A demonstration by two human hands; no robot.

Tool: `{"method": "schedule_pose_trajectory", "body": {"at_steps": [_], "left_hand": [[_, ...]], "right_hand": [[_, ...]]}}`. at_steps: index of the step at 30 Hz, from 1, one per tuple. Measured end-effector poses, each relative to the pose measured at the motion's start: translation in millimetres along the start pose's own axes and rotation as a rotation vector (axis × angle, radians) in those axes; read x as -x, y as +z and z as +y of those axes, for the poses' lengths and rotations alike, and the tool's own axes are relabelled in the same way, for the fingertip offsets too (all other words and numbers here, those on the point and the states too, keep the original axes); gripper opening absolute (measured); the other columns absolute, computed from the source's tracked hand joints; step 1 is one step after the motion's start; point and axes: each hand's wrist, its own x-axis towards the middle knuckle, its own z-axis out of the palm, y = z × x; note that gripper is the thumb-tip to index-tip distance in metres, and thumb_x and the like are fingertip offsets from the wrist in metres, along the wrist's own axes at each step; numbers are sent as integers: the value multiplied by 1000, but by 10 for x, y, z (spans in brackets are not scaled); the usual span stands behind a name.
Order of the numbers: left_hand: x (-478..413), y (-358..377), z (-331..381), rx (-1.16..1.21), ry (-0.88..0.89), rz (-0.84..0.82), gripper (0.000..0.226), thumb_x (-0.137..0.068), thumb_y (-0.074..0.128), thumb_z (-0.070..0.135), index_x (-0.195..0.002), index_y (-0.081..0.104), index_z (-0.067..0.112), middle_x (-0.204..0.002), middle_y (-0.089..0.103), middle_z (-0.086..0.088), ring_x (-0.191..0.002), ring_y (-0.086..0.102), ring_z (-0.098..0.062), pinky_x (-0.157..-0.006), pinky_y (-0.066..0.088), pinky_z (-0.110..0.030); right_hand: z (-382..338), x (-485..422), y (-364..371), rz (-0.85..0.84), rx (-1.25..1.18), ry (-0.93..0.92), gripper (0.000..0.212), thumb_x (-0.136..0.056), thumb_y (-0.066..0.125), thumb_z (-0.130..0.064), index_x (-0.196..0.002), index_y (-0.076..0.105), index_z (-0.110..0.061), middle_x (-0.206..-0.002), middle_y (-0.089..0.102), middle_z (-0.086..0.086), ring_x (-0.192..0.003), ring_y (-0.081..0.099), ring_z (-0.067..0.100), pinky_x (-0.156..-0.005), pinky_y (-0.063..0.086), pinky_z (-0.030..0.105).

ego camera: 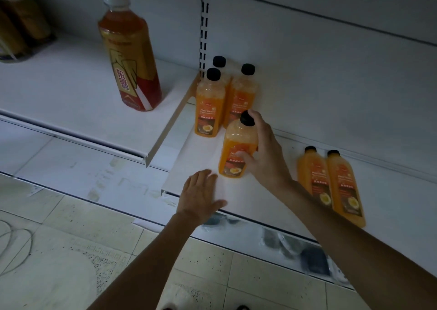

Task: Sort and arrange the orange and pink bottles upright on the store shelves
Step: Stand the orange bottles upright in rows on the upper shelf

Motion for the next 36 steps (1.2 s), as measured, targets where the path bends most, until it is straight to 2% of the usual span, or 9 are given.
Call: {"method": "schedule_pose_trajectory", "body": {"at_steps": [3, 5, 9, 19, 22, 25, 28, 30, 36], "left_hand": [[4, 7, 27, -2, -6, 3, 71, -88, 48, 56, -144, 24, 19, -153, 20, 0, -141, 17, -18, -116, 12, -31], [11, 5, 42, 7, -16, -4, 71, -89, 48, 53, -145, 23, 18, -154, 19, 0, -142, 16, -19, -118, 11, -32], [2, 18, 54, 20, -24, -25, 71, -89, 50, 52, -145, 22, 17, -154, 19, -1, -142, 16, -19, -119, 11, -35], [-14, -2, 42, 41, -25, -45, 72, -89, 51, 50, -146, 21, 18, -154, 18, 0, -142, 15, -18, -119, 10, -33], [-79, -66, 27, 57, -28, -47, 69, -87, 57, 43, -144, 26, 17, -149, 28, -1, -137, 26, -19, -115, 20, -29], [-160, -119, 35, 126, -98, -52, 56, -88, 56, 40, -136, 40, 16, -140, 41, -2, -128, 38, -19, -106, 32, -28], [-186, -128, 109, 215, -170, -16, 49, -88, 56, 43, -129, 49, 17, -135, 48, -3, -125, 42, -21, -105, 35, -29], [-166, -114, 216, 242, -185, 14, 46, -88, 57, 40, -128, 51, 17, -136, 48, -6, -126, 42, -24, -104, 34, -29], [-248, -16, 868, 375, -72, 29, 47, -86, 62, 34, -129, 50, 19, -133, 51, -5, -122, 45, -22, -102, 35, -27]], "right_hand": [[32, -184, 88, 47, 17, 19, 81, -85, 66, -5, -144, 18, -33, -146, 27, 8, -133, 34, 20, -100, 40, 29], [51, -328, 140, 108, 94, 24, 82, -83, 69, -6, -147, 21, -27, -143, 26, 11, -132, 35, 23, -99, 44, 33], [99, -607, 208, 175, 244, 36, 85, -80, 72, -11, -148, 24, -26, -134, 31, 15, -126, 36, 27, -92, 47, 36], [232, -920, 251, 200, 251, 30, 87, -81, 71, -9, -148, 19, -24, -131, 32, 18, -125, 35, 31, -96, 47, 46], [220, -951, 228, 168, 277, 26, 89, -79, 74, -13, -148, 19, -23, -131, 32, 19, -124, 36, 32, -95, 46, 46], [200, -967, 131, 70, 268, 11, 93, -78, 74, -13, -149, 15, -23, -137, 27, 18, -127, 34, 33, -97, 45, 47], [283, -910, -104, -34, 197, -37, 95, -79, 73, -15, -150, 11, -25, -145, 17, 14, -125, 41, 31, -93, 50, 44], [411, -819, -310, -45, 192, -24, 92, -83, 70, -19, -151, 9, -25, -150, 13, 13, -125, 44, 31, -94, 49, 41], [914, -412, -914, -37, 266, 228, 79, -92, 60, -29, -151, 9, -18, -152, 21, 10, -127, 44, 22, -99, 37, 27]]}}
